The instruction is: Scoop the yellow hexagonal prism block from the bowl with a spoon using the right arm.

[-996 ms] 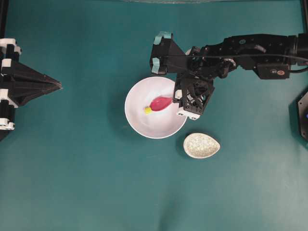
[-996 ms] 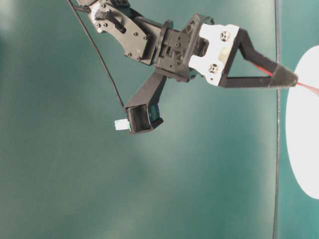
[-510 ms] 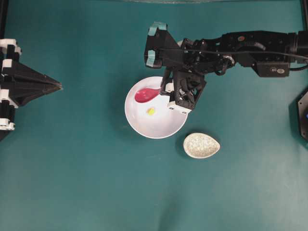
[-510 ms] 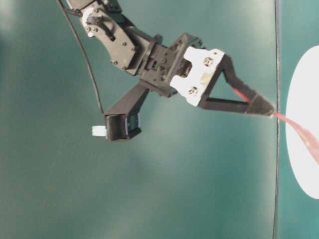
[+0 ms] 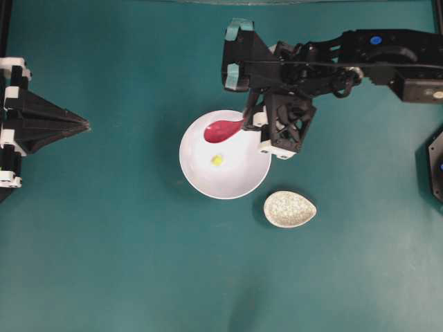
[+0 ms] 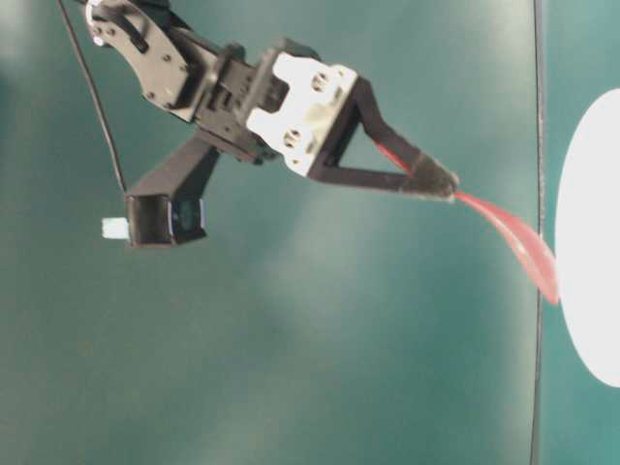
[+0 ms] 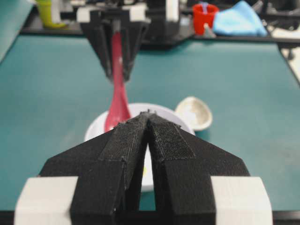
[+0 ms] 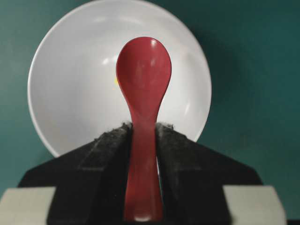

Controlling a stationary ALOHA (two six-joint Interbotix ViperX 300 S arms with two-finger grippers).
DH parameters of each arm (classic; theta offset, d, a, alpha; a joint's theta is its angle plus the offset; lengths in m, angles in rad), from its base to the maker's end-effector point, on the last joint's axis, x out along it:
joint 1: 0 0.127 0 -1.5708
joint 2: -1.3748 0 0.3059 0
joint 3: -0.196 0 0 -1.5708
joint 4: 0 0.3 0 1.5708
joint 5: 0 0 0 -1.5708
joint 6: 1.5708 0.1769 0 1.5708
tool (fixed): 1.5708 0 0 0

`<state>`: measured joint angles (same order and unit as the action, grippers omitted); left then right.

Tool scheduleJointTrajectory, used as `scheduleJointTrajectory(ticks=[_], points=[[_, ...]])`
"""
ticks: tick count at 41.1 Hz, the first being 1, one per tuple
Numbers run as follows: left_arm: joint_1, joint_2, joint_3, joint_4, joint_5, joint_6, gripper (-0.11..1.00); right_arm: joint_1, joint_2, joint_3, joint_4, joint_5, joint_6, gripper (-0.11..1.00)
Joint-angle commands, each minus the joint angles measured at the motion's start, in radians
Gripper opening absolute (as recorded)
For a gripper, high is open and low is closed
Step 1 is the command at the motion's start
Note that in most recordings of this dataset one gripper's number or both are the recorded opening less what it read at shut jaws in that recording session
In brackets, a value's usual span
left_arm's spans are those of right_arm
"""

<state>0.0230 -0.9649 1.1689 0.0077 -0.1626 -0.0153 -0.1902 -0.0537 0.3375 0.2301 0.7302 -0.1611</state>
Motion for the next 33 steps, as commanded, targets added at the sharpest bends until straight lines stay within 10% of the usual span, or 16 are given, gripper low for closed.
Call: scheduleJointTrajectory(ticks=[1, 33], points=[[0.002, 0.006, -0.031, 0.002, -0.005, 0.0, 0.04, 0.002, -0.044, -0.026, 0.002, 0.032, 0.008, 0.25], [0.002, 0.008, -0.029, 0.002, -0.003, 0.012, 0.04, 0.054, -0.052, -0.012, 0.003, 0.201, 0.236, 0.24]])
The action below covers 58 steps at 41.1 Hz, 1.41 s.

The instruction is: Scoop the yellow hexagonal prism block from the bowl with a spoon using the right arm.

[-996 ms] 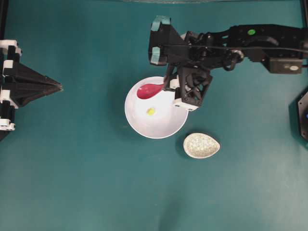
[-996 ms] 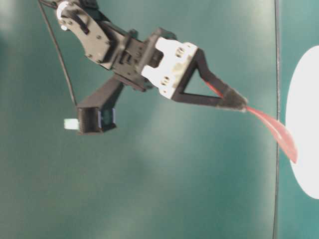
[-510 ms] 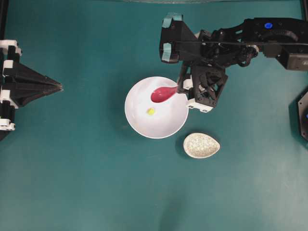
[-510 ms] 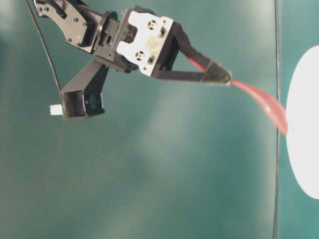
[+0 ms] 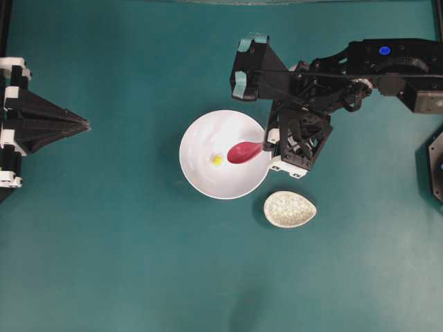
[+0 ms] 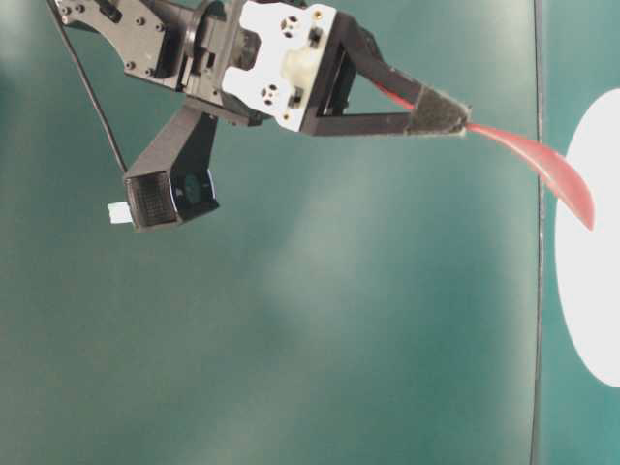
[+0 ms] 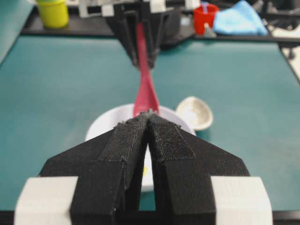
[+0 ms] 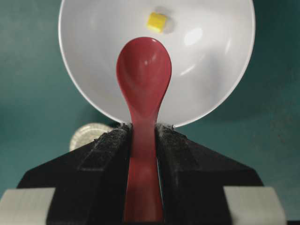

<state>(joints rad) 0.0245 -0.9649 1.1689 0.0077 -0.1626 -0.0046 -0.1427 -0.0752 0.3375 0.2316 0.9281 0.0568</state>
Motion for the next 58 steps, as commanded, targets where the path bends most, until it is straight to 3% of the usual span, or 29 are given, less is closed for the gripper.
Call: scheduleJointTrajectory(ticks=[1, 37, 58], points=[[0.0, 0.008, -0.029, 0.002, -0.003, 0.002, 0.04, 0.006, -0.031, -0.009, 0.002, 0.006, 0.023, 0.25], [0.0, 0.008, -0.028, 0.002, -0.002, 0.006, 0.04, 0.017, 0.025, 0.006, 0.011, 0.052, 0.081, 0.25], [0.0, 0.008, -0.029, 0.002, -0.002, 0.006, 0.04, 0.029, 0.095, -0.002, 0.011, -0.021, 0.075, 0.24]])
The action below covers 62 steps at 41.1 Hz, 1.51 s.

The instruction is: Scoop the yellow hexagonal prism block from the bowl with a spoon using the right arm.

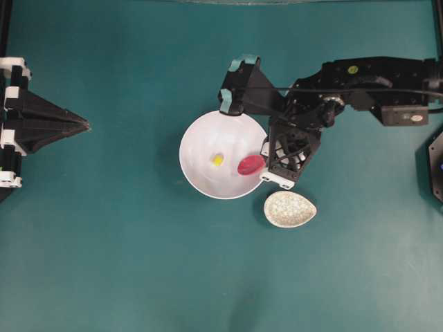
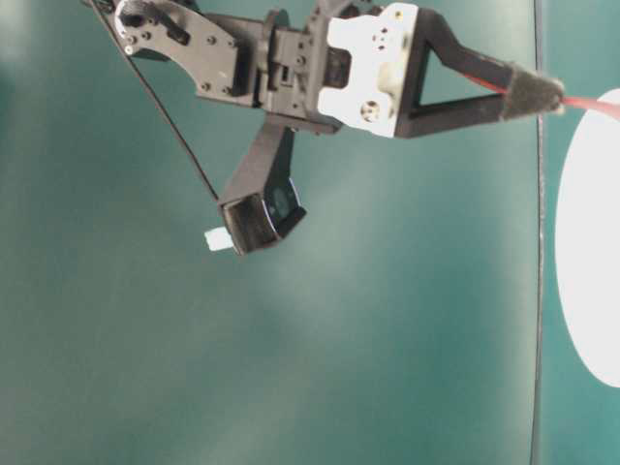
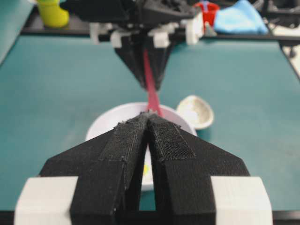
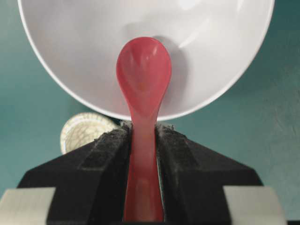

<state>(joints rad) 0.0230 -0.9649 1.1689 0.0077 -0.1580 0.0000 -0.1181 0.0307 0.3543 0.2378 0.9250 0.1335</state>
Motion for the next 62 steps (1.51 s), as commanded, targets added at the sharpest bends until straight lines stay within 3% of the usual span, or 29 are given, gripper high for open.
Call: scheduleJointTrajectory(ticks=[1, 62], points=[[0.002, 0.006, -0.029, 0.002, -0.006, 0.002, 0.04, 0.005, -0.008, -0.018, 0.005, -0.028, -0.002, 0.25], [0.002, 0.008, -0.029, 0.003, -0.006, 0.0, 0.04, 0.008, 0.066, 0.014, -0.014, -0.356, -0.011, 0.25]])
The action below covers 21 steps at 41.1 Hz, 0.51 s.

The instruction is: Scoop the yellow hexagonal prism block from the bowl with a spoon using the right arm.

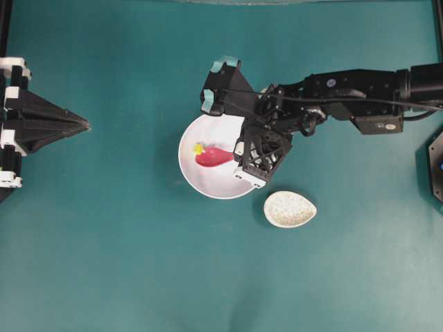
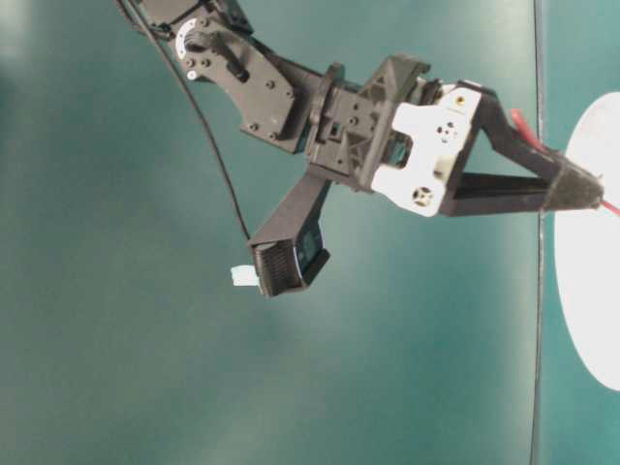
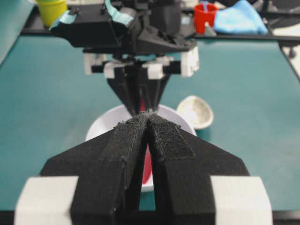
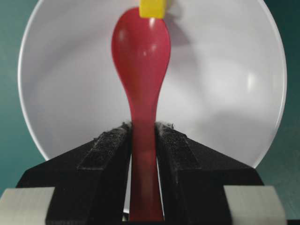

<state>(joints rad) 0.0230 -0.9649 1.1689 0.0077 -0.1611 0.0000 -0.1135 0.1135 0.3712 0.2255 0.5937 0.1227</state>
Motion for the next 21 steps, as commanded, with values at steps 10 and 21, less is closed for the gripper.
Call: scheduleJointTrajectory(ticks=[10, 21], points=[[0.002, 0.006, -0.029, 0.003, -0.003, 0.0, 0.04, 0.003, -0.017, 0.014, -0.002, -0.049, 0.002, 0.25], [0.002, 0.006, -0.031, 0.003, -0.003, -0.002, 0.04, 0.005, -0.017, 0.035, -0.002, -0.12, 0.002, 0.25]])
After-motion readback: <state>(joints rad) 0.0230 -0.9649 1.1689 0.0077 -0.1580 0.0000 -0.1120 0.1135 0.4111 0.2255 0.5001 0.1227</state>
